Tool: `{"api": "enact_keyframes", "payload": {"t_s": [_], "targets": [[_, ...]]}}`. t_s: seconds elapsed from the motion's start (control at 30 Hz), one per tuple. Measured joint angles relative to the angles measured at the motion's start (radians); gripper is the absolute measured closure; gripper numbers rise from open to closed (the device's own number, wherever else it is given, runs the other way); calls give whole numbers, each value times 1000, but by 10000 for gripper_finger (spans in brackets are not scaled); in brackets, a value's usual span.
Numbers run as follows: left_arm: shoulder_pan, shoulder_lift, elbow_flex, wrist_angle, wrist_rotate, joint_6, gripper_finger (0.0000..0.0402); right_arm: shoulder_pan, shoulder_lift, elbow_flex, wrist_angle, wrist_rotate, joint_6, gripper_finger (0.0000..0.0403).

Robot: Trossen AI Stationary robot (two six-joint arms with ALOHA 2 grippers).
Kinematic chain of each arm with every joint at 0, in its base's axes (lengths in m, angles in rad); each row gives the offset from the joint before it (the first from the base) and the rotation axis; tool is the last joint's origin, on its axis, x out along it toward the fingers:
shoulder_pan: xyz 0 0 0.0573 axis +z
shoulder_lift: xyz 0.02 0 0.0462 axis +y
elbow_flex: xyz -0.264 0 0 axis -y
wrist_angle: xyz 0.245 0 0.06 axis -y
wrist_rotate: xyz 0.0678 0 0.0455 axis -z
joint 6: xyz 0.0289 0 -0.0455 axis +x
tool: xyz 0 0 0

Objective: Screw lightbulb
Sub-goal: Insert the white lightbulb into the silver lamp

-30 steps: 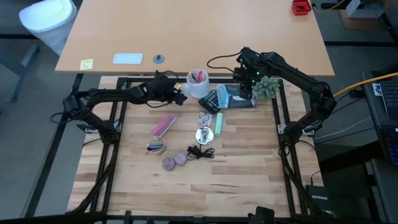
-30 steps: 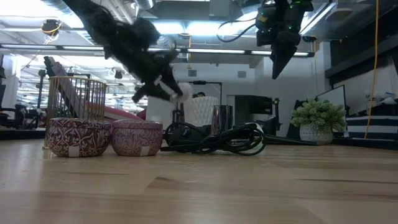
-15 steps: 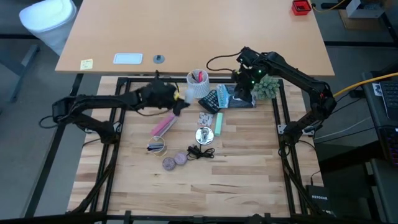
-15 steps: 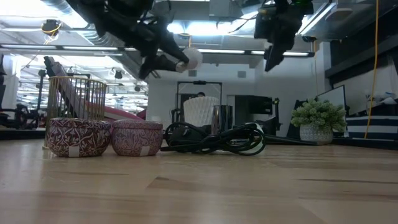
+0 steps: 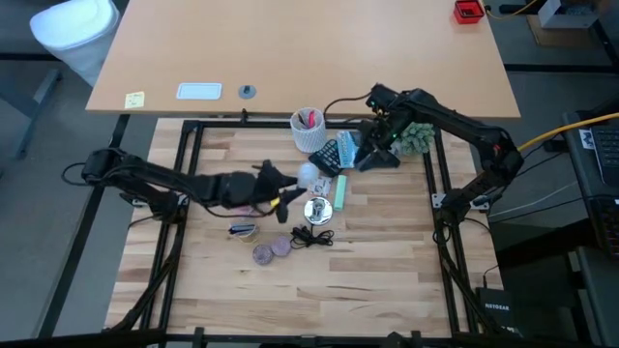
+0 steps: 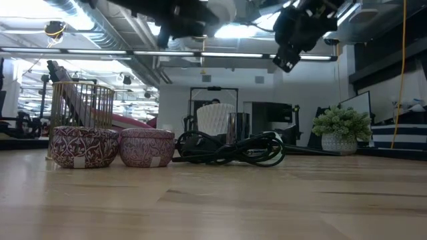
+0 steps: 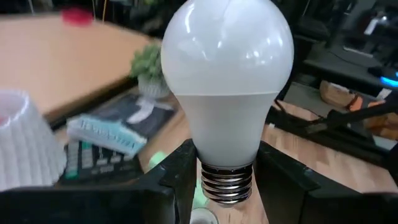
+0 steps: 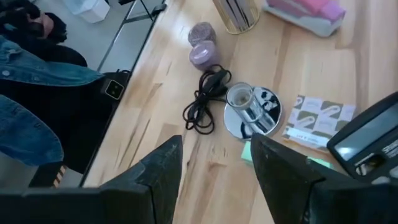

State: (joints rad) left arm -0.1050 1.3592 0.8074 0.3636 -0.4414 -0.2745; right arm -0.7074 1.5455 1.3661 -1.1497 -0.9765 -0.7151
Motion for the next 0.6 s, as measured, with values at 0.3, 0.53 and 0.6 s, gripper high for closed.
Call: {"api": "enact_keyframes", "payload": {"t_s": [0.3,0.53,0.6], "targets": [[-57,170,0,243,-113,70,268,0,1,-79,115,-3,53,207],[-3,404,0,606,-92,74,275,0,1,-79,113,-2,55,207],[22,455,0,695,-58,74,278,0,1,-79,113,-2,54,207]]}}
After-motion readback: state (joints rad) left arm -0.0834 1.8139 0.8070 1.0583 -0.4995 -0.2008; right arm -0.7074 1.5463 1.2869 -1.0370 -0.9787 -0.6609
